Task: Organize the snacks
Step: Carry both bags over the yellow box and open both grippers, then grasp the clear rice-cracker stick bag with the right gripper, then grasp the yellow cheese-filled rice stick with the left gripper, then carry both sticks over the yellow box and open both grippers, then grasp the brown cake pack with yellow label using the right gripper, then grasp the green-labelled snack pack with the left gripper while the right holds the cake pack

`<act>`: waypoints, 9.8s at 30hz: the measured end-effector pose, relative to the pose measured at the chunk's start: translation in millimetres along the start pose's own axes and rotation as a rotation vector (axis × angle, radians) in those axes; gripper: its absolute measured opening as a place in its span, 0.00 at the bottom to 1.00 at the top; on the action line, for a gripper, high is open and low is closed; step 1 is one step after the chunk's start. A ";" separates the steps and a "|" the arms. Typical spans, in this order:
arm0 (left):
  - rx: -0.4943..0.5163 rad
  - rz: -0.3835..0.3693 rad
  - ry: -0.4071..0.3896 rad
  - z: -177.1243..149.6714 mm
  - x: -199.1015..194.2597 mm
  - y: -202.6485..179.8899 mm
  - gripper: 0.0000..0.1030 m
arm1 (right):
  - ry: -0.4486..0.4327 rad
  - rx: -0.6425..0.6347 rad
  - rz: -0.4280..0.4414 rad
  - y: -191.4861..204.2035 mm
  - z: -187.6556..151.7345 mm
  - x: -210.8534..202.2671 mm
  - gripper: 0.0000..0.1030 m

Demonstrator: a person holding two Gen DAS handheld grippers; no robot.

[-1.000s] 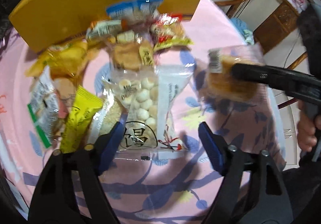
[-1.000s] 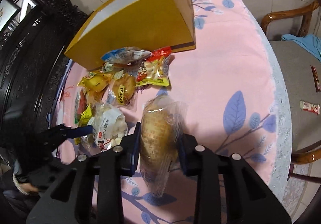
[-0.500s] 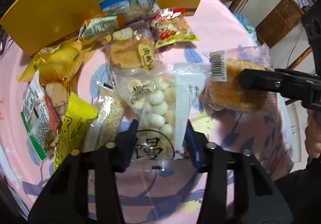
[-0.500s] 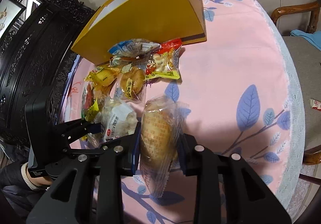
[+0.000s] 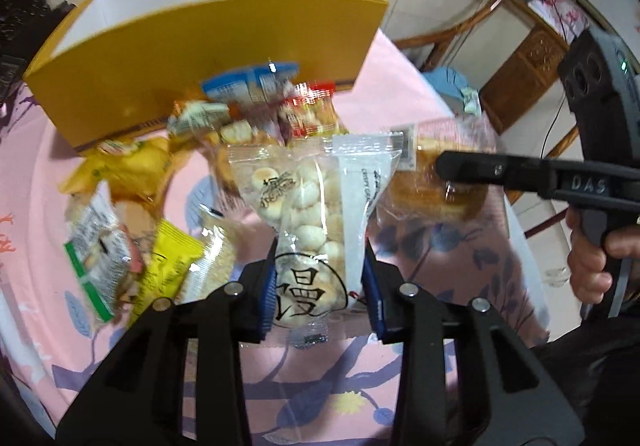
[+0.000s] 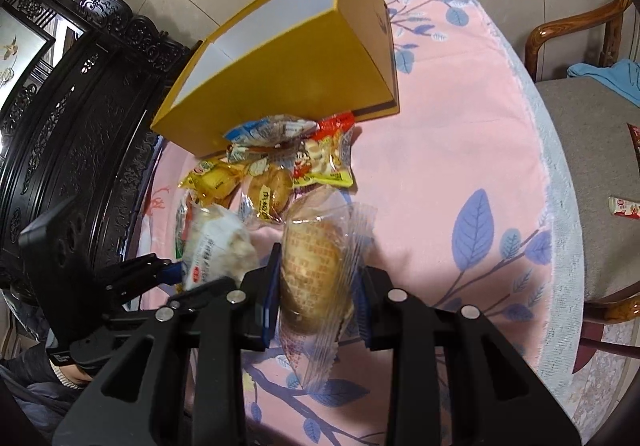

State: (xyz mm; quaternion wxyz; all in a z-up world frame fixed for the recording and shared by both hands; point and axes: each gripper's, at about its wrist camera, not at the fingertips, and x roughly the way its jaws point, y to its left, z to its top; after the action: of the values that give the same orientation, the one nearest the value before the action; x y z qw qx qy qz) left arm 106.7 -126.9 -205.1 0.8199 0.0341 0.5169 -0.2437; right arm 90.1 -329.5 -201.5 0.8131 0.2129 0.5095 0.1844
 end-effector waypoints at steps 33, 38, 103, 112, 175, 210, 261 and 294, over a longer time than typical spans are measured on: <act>-0.127 0.243 -0.407 211.3 -96.4 110.5 0.84 | -0.340 -0.217 -0.090 110.5 211.9 -26.3 0.81; -0.215 0.289 -0.477 191.2 -120.4 118.8 0.98 | -0.396 -0.123 -0.169 97.9 192.8 -32.3 0.99; 0.275 0.210 -0.106 -79.8 -48.0 58.3 0.94 | 0.213 -0.029 -0.485 90.0 -61.9 122.7 0.28; 0.318 0.170 0.041 -75.6 8.8 64.3 0.75 | 0.194 -0.043 -0.439 72.9 -81.5 99.8 0.28; 0.013 0.220 -0.390 130.4 -141.1 87.4 0.21 | -0.253 -0.158 -0.176 140.3 145.2 -27.1 0.28; -0.299 0.317 -0.304 59.6 -117.1 137.3 0.98 | -0.058 -0.099 -0.265 92.2 60.1 33.3 0.91; -0.392 0.278 -0.011 -17.5 -21.1 145.4 0.98 | 0.200 -0.284 -0.370 89.4 10.1 139.0 0.54; -0.344 0.137 -0.100 -8.8 -19.3 128.2 0.16 | 0.175 -0.301 -0.362 89.0 -15.3 140.0 0.54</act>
State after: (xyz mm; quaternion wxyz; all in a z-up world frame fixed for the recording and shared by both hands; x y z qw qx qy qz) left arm 148.4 -4.5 -217.6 0.8530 -0.0838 0.5061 -0.0966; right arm 126.6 -179.9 -265.0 0.8081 -0.0223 0.5747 0.1272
